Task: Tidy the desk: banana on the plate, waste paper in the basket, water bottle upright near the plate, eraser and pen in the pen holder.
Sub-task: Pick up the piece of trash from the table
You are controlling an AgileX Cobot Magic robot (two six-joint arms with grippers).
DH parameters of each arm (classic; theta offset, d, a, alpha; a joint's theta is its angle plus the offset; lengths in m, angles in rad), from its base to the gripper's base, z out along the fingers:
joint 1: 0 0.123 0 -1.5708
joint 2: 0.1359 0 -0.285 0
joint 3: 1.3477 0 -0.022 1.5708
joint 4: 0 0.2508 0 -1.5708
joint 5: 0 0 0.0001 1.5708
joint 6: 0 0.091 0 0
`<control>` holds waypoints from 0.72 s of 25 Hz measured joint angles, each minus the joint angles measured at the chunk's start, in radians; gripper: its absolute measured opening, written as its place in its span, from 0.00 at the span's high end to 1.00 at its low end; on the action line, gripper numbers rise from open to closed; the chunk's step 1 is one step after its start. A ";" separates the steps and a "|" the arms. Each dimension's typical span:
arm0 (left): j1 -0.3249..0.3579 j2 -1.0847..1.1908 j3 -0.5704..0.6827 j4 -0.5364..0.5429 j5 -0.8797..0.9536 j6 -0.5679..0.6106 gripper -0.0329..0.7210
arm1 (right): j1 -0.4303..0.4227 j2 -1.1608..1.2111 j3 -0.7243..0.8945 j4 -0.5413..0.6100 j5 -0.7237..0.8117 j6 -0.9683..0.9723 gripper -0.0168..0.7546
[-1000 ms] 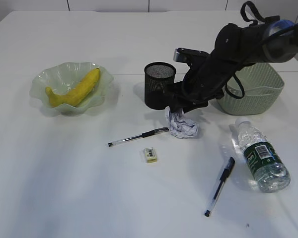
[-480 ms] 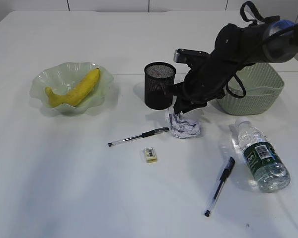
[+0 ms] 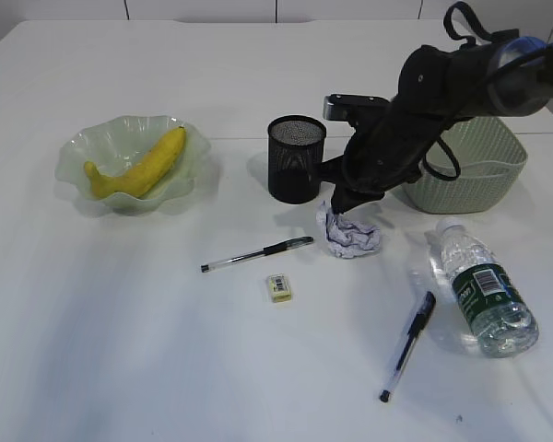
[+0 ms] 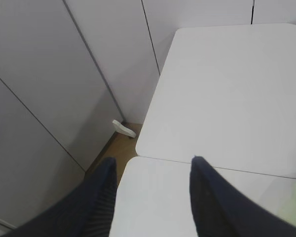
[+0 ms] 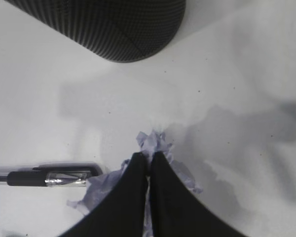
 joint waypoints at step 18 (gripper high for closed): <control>0.000 0.000 0.000 0.000 0.002 0.000 0.50 | 0.000 0.000 -0.234 -0.024 0.155 0.000 0.98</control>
